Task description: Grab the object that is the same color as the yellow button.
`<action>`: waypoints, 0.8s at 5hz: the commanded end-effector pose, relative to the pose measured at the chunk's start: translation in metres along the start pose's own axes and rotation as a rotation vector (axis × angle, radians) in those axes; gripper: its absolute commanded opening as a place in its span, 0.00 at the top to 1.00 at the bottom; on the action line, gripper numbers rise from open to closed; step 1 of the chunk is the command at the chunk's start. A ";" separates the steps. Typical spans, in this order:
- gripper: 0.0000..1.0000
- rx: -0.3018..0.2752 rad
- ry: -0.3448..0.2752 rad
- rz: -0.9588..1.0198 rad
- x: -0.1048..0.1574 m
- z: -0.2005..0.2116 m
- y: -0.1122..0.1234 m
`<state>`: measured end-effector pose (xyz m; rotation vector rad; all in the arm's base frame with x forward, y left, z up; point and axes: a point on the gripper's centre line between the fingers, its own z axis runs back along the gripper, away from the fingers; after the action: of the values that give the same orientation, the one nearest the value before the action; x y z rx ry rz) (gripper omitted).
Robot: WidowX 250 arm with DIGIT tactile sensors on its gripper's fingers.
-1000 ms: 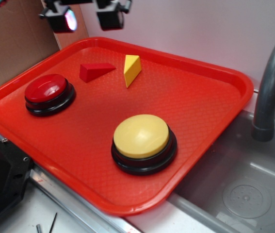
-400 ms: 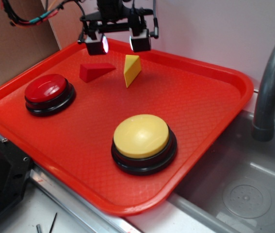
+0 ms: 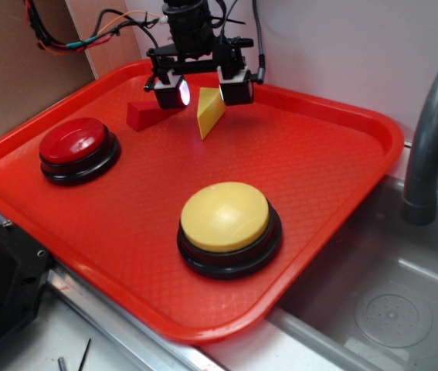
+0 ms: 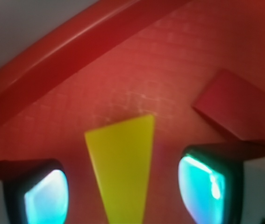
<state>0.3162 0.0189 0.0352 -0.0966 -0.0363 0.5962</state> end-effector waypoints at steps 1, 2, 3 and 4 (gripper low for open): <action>0.00 -0.131 0.054 -0.048 0.020 0.010 0.004; 1.00 -0.140 0.060 -0.057 0.019 0.012 0.003; 1.00 -0.128 0.055 -0.053 0.017 0.013 0.003; 1.00 -0.122 0.046 -0.035 0.016 0.014 0.003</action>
<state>0.3169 0.0239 0.0279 -0.2158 0.0479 0.5632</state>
